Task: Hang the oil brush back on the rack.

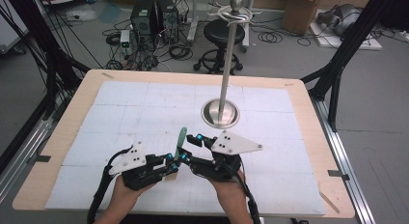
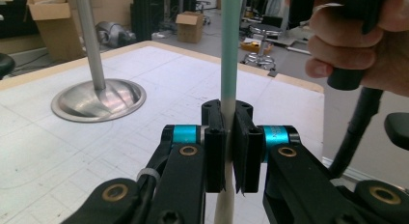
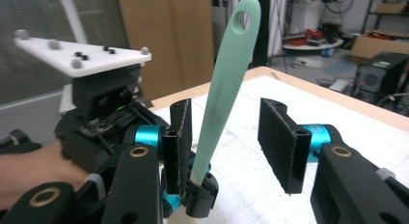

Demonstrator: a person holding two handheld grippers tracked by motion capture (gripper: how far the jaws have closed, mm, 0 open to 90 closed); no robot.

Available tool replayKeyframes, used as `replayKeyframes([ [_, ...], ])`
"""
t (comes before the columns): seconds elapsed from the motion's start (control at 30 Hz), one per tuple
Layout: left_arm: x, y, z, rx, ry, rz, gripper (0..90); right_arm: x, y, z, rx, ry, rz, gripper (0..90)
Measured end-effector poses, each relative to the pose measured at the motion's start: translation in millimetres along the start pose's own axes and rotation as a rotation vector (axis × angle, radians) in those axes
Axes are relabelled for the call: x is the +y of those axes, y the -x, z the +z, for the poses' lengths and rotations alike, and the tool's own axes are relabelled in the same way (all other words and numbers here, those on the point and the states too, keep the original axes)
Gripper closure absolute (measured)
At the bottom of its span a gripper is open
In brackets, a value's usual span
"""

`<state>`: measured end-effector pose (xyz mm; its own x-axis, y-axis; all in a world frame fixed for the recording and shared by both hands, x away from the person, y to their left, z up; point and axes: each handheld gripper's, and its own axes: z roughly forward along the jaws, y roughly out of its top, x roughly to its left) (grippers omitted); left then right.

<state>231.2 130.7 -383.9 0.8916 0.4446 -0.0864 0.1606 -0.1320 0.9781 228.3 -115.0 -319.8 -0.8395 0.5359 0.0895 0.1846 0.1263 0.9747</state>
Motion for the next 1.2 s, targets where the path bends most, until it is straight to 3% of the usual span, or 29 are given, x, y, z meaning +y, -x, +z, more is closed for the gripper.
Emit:
replayKeyframes([
  [0.13, -0.6, 2.4, 2.2, 0.044, -0.010, 0.013, 84.2, 0.4, -2.8, 4.2, -0.060, -0.009, 0.024, 55.3],
  [0.3, -0.9, 3.3, 5.1, 0.080, -0.021, 0.018, 84.3, 0.5, -4.6, 8.8, -0.080, -0.007, 0.040, 57.6],
  [0.47, -0.7, 6.2, 7.7, 0.121, -0.040, 0.041, 84.3, 3.8, -5.1, 12.5, -0.104, -0.004, 0.094, 65.6],
  [0.57, -0.5, 7.3, 8.4, 0.137, -0.041, 0.042, 84.3, 4.9, -5.5, 12.7, -0.114, -0.007, 0.103, 70.1],
  [0.73, -0.6, 8.9, 7.8, 0.147, -0.036, 0.053, 84.3, 5.7, -4.7, 12.0, -0.079, -0.005, 0.123, 75.2],
  [0.87, -0.3, 8.9, 6.8, 0.119, -0.027, 0.050, 84.2, 6.0, -5.2, 10.9, -0.047, 0.000, 0.112, 77.3],
  [1.0, 0.5, 7.4, 4.4, 0.067, -0.016, 0.041, 83.8, 7.4, -2.3, 7.4, 0.037, 0.008, 0.086, 78.3],
  [1.03, 0.7, 6.8, 3.8, 0.056, -0.014, 0.040, 83.8, 7.4, -2.3, 7.4, 0.037, 0.008, 0.086, 78.3],
  [1.07, 1.0, 4.9, 2.7, 0.017, -0.010, 0.029, 79.2, 8.1, -1.3, 5.2, 0.070, 0.013, 0.070, 78.6],
  [1.13, 1.9, 0.7, 0.8, -0.038, -0.008, -0.003, 75.3, 8.6, -1.1, 4.1, 0.075, 0.015, 0.054, 78.7],
  [1.2, 2.4, -1.7, -1.3, -0.083, -0.002, -0.008, 68.2, 9.4, 1.4, 0.8, 0.105, 0.015, 0.042, 78.7],
])
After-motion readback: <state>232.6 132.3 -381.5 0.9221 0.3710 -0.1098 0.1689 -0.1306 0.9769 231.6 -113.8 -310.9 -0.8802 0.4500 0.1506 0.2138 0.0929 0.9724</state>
